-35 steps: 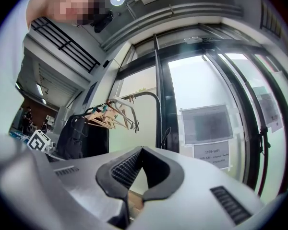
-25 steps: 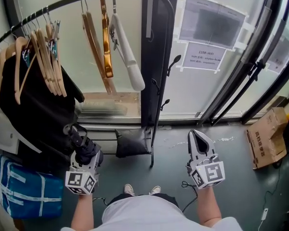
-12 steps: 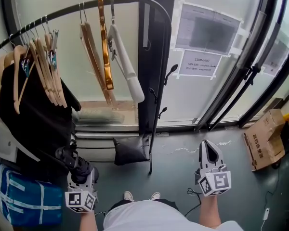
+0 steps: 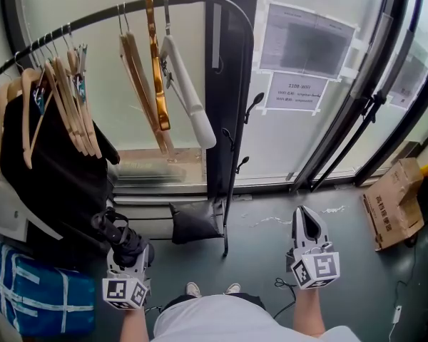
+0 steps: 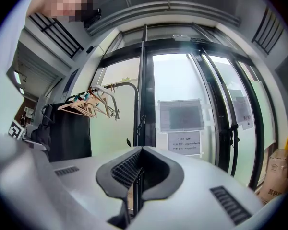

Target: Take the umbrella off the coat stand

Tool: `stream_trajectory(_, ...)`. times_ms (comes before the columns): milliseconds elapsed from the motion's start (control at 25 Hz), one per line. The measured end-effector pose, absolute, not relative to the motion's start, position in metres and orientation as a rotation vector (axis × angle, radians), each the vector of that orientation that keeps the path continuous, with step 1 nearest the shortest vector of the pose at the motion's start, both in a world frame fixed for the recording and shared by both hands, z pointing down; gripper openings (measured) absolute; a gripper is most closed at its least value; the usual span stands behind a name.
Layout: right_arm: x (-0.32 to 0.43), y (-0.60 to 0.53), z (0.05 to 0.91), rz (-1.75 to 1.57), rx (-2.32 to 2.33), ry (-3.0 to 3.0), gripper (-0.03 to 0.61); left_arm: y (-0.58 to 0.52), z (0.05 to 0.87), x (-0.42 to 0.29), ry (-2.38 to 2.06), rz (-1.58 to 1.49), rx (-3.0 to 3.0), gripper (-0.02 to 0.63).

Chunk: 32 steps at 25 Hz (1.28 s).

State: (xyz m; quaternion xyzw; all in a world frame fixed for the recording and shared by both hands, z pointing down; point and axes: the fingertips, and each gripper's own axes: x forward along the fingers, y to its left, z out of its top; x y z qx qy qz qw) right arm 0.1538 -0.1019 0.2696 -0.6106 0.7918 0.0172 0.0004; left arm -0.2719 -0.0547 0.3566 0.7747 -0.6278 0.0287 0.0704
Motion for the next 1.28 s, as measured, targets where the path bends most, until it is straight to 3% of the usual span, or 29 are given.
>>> stream_trajectory(1280,0.151,-0.094,0.274,-0.006,-1.888,2.465,0.017,-0.073,0.349,-0.255,-1.815,0.023,2.394,0.259)
